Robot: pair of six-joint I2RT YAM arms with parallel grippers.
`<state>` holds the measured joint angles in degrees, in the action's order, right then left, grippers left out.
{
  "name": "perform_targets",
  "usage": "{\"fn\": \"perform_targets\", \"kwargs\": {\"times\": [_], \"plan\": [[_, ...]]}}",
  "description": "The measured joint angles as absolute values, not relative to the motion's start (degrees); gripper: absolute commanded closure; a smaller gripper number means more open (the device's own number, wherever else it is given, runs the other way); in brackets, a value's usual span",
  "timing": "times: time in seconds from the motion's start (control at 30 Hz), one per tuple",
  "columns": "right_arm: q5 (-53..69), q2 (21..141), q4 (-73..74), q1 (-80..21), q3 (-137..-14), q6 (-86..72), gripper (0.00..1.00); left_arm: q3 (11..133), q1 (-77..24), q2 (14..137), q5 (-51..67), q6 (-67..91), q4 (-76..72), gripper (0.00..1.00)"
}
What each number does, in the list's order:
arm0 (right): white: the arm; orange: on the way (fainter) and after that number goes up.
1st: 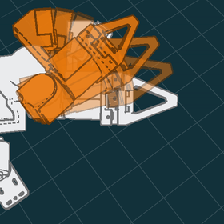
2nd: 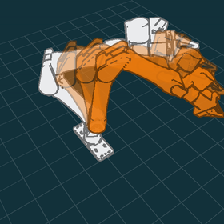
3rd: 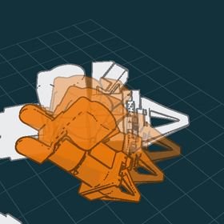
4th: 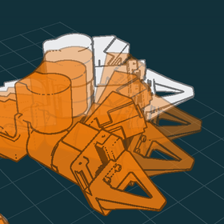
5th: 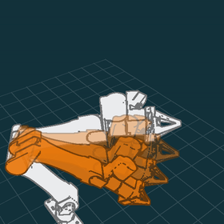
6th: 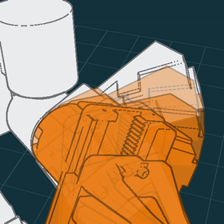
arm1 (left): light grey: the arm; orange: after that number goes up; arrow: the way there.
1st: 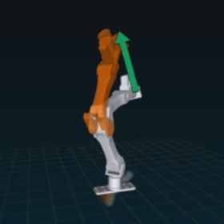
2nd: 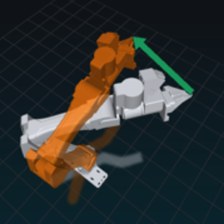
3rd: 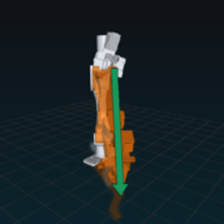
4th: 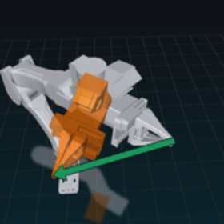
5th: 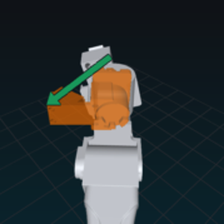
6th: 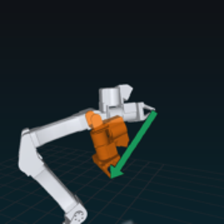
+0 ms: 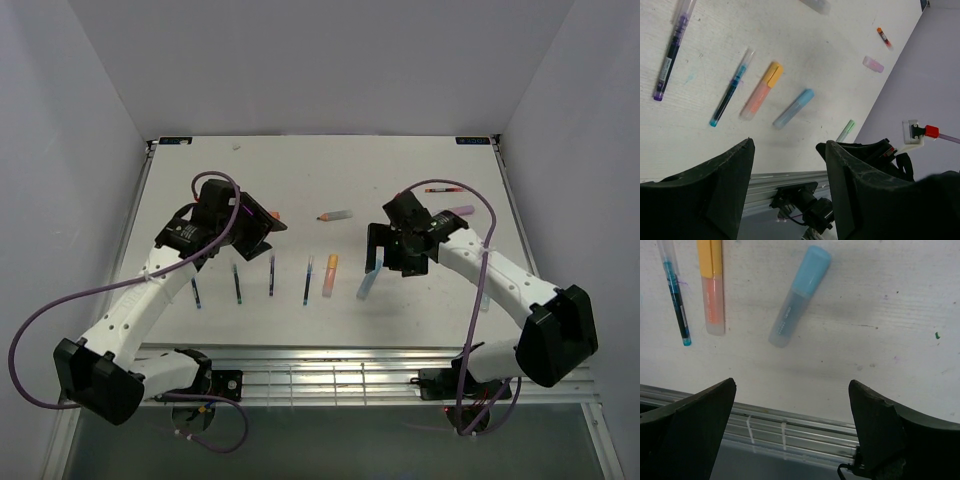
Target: Open the pen caps
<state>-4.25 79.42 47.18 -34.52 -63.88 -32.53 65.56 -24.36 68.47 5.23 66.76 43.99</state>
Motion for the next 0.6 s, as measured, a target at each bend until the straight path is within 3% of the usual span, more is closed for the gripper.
{"fn": "perform_targets", "kwargs": {"times": [0.07,0.6], "plan": [[-3.0,78.1,44.9,-34.5,-61.1,-35.5,0.07,63.9,-24.6,66.9,5.6,66.6,44.3,0.31],[-3.0,94.3,38.3,-36.4,-62.2,-50.7,0.16,62.7,-26.9,68.0,8.1,63.9,45.0,0.37]]}}
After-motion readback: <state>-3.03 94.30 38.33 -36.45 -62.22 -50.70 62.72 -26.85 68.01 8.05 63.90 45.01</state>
